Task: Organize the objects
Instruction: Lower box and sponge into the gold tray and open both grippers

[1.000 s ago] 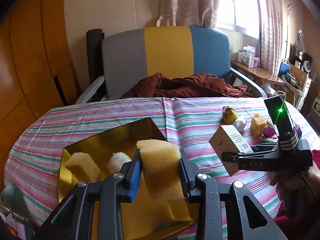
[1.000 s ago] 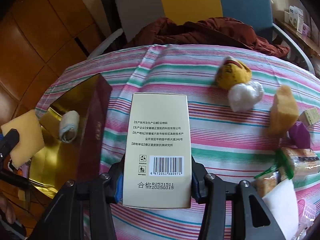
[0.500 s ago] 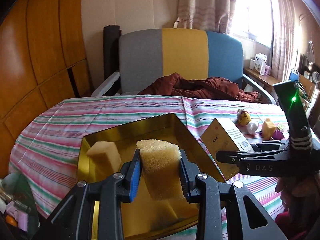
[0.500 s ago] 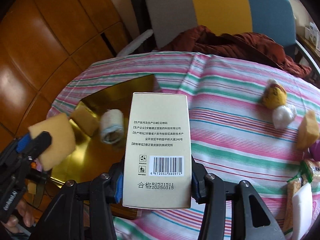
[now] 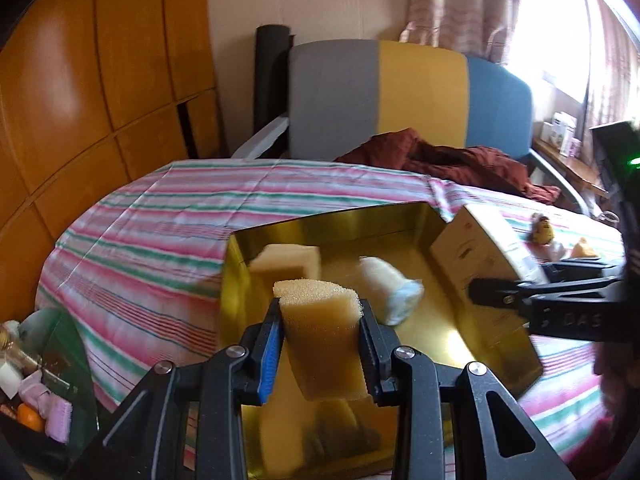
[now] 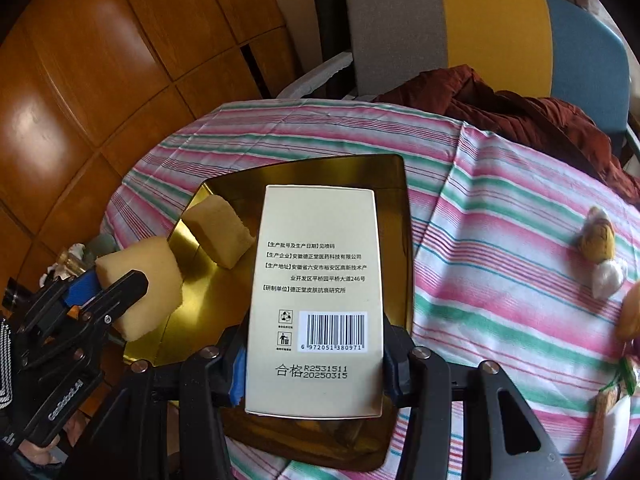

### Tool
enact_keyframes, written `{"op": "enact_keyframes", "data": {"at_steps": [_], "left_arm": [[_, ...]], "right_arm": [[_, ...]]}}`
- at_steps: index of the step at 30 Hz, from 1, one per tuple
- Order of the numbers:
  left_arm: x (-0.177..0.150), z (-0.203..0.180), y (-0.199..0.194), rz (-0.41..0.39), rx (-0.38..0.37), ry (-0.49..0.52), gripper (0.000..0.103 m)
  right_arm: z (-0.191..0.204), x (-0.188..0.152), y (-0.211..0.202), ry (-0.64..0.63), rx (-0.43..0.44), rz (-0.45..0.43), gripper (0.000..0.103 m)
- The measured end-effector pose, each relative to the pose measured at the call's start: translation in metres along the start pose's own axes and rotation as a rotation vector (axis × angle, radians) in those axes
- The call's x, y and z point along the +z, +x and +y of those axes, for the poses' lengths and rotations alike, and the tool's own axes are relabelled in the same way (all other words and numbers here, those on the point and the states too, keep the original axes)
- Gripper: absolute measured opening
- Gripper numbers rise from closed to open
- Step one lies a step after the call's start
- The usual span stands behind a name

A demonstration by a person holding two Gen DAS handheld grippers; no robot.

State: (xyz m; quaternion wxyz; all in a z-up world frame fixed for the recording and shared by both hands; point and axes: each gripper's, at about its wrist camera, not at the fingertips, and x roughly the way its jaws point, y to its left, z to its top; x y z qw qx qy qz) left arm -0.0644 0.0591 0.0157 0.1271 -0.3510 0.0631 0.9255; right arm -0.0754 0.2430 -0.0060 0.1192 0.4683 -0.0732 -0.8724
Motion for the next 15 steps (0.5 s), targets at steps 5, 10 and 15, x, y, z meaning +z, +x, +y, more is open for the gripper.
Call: {"op": "enact_keyframes", "data": {"at_steps": [5, 10, 15], "left_arm": [[0.003, 0.02, 0.025, 0.019, 0.045, 0.001, 0.042], [-0.005, 0.034, 0.034, 0.033, 0.088, -0.032, 0.077], [-0.017, 0.036, 0.025, 0.03, 0.084, -0.056, 0.077]], "right_arm": [[0.006, 0.029, 0.009, -0.004, -0.081, -0.041, 0.05], [0.008, 0.044, 0.011, 0.003, -0.156, -0.079, 0.064], [0.004, 0.03, 0.012, 0.022, -0.146, -0.054, 0.067]]}}
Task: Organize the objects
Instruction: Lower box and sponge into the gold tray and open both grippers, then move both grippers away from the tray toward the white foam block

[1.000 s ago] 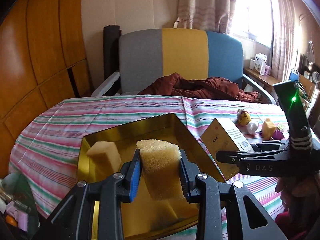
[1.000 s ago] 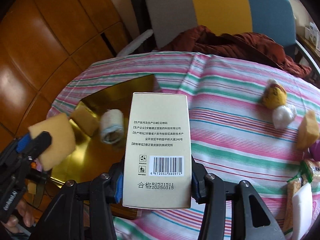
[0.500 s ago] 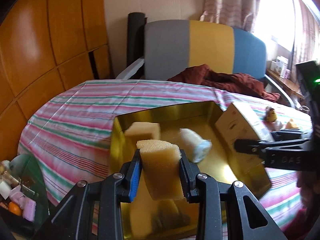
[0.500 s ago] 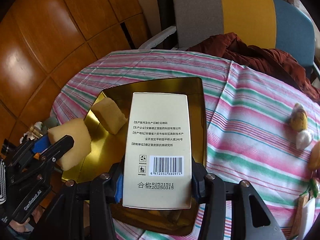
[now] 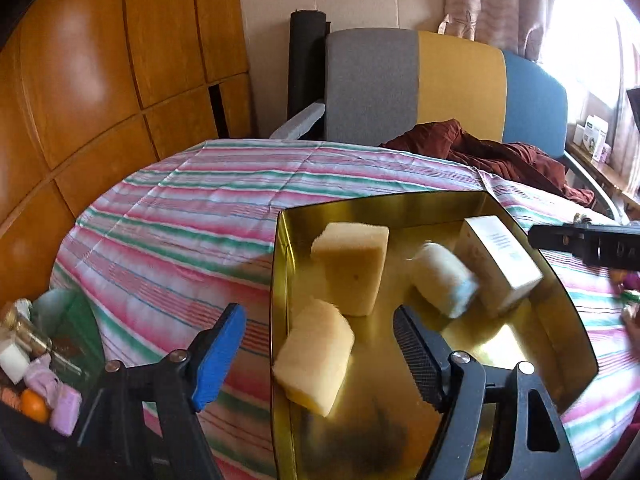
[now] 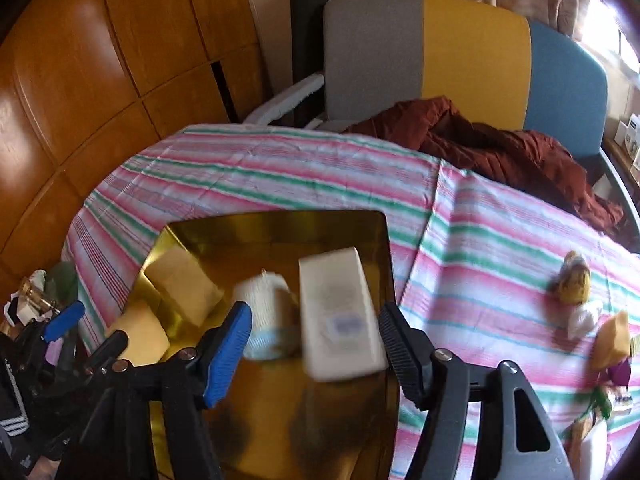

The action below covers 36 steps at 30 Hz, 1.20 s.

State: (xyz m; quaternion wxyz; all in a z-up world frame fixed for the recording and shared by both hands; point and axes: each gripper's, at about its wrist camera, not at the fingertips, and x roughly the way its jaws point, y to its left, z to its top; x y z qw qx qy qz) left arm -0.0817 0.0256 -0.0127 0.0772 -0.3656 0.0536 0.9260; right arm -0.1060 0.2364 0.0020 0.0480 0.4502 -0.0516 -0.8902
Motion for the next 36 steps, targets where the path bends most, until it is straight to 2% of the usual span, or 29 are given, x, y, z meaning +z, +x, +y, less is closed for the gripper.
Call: {"op": "enact_keyframes", "data": {"at_steps": [7, 20, 26, 36], "left_arm": [[-0.012, 0.0, -0.022, -0.015, -0.029, -0.056, 0.081], [-0.023, -0.038, -0.046, -0.022, -0.059, 0.024, 0.088], [-0.023, -0.054, -0.052, -0.028, -0.079, 0.062, 0.088], [-0.021, -0.083, -0.055, -0.031, -0.121, 0.129, 0.088]], "right_arm": [[0.001, -0.026, -0.012, -0.011, -0.022, -0.006, 0.07], [-0.001, -0.062, -0.05, -0.063, -0.096, -0.066, 0.074], [-0.017, -0.075, -0.062, -0.039, -0.124, -0.075, 0.074], [-0.068, -0.091, -0.076, 0.05, -0.182, -0.064, 0.074]]}}
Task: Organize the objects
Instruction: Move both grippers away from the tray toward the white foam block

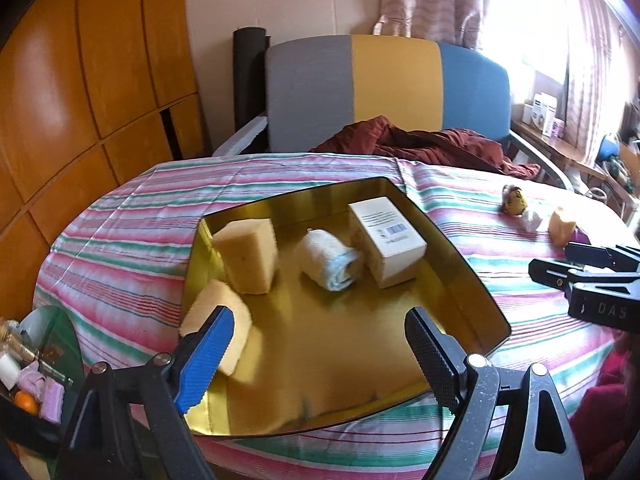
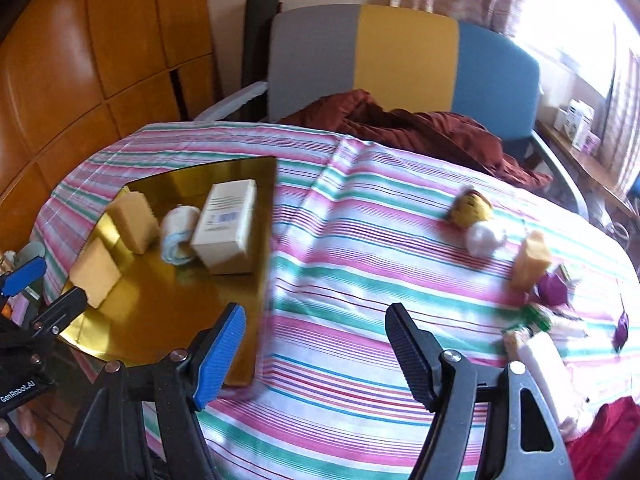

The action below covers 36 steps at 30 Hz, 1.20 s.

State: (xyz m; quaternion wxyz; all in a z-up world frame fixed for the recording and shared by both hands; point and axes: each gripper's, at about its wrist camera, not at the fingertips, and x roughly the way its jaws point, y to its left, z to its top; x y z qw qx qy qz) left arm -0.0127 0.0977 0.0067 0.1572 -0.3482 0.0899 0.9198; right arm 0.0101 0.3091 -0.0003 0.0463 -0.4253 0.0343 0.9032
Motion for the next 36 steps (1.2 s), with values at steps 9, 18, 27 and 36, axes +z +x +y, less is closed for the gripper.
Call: {"op": "enact_keyframes", "data": {"at_steps": [9, 18, 27, 36], "left_arm": [[0.008, -0.03, 0.006, 0.004, -0.053, 0.068, 0.088], [0.019, -0.078, 0.009, 0.005, -0.171, 0.169, 0.088], [0.035, -0.15, 0.016, 0.048, -0.354, 0.261, 0.088], [0.04, -0.224, 0.028, 0.17, -0.527, 0.307, 0.088]], "right_arm": [[-0.073, -0.009, -0.012, 0.126, -0.087, 0.008, 0.074], [-0.164, -0.026, -0.043, 0.298, -0.212, 0.0, 0.074], [-0.255, -0.054, -0.069, 0.591, -0.285, -0.063, 0.079], [-0.3, -0.086, -0.069, 0.849, -0.179, -0.136, 0.08]]}}
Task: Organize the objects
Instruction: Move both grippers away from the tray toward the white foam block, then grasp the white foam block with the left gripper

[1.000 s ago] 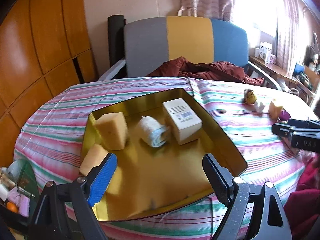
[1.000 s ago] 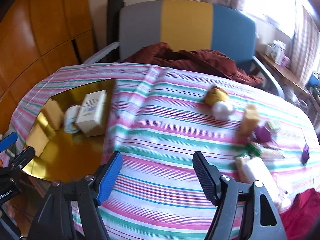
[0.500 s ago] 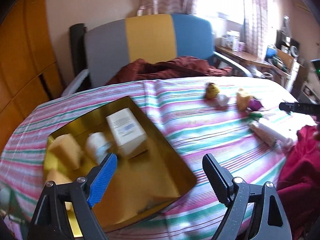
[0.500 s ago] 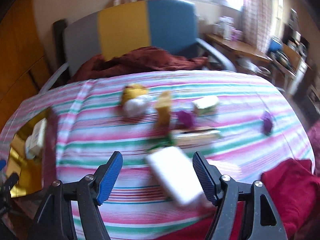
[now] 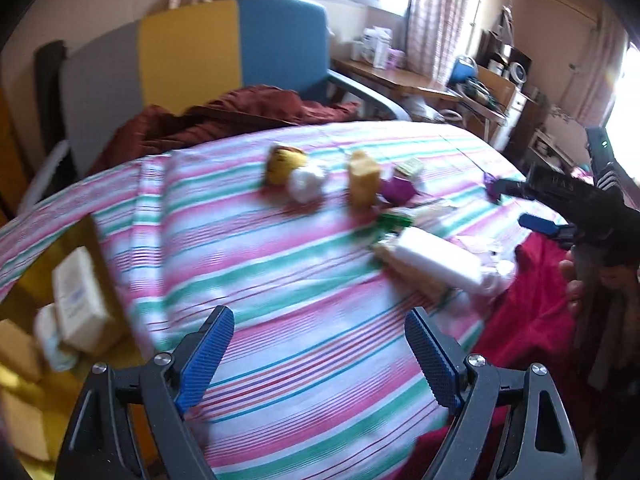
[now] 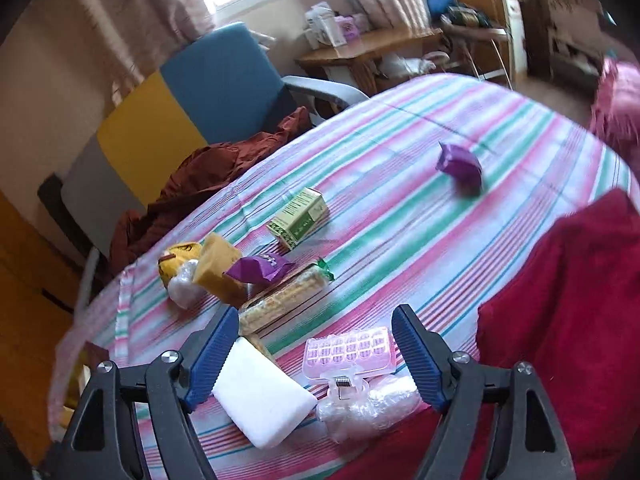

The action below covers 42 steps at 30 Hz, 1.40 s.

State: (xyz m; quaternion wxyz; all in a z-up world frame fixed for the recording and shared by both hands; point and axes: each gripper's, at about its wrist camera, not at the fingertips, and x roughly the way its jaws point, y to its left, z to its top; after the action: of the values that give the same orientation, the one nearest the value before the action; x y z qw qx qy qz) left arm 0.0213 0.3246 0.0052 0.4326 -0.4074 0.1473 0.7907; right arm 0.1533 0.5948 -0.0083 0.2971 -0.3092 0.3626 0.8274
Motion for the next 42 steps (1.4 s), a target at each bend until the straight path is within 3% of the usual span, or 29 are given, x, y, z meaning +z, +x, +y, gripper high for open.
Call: {"op": "enact_keyframes", "data": {"at_steps": [8, 21, 23, 24, 26, 28, 38, 42], "left_arm": [[0.027, -0.044, 0.056, 0.12, -0.114, -0.022, 0.088], [0.055, -0.068, 0.125, 0.278, -0.164, -0.178, 0.087], [0.054, -0.07, 0.129, 0.283, -0.156, -0.184, 0.076], [0.053, -0.072, 0.13, 0.282, -0.14, -0.164, 0.051], [0.051, -0.072, 0.127, 0.261, -0.144, -0.133, 0.049], [0.05, -0.067, 0.12, 0.238, -0.153, -0.127, 0.04], [0.021, -0.006, 0.087, 0.263, -0.239, -0.167, 0.036], [0.017, 0.014, 0.077, 0.253, -0.187, -0.15, 0.036]], "right_arm": [[-0.007, 0.001, -0.01, 0.049, 0.07, -0.052, 0.081], [-0.02, 0.004, -0.003, 0.122, 0.113, -0.041, 0.081], [-0.021, 0.004, -0.001, 0.125, 0.11, -0.032, 0.081], [-0.021, 0.005, 0.001, 0.125, 0.105, -0.027, 0.081], [-0.02, 0.004, 0.004, 0.126, 0.088, -0.018, 0.081], [-0.02, 0.004, 0.006, 0.125, 0.073, -0.009, 0.081], [-0.02, 0.002, 0.023, 0.125, 0.017, 0.072, 0.081], [-0.018, 0.001, 0.027, 0.117, -0.006, 0.091, 0.081]]}}
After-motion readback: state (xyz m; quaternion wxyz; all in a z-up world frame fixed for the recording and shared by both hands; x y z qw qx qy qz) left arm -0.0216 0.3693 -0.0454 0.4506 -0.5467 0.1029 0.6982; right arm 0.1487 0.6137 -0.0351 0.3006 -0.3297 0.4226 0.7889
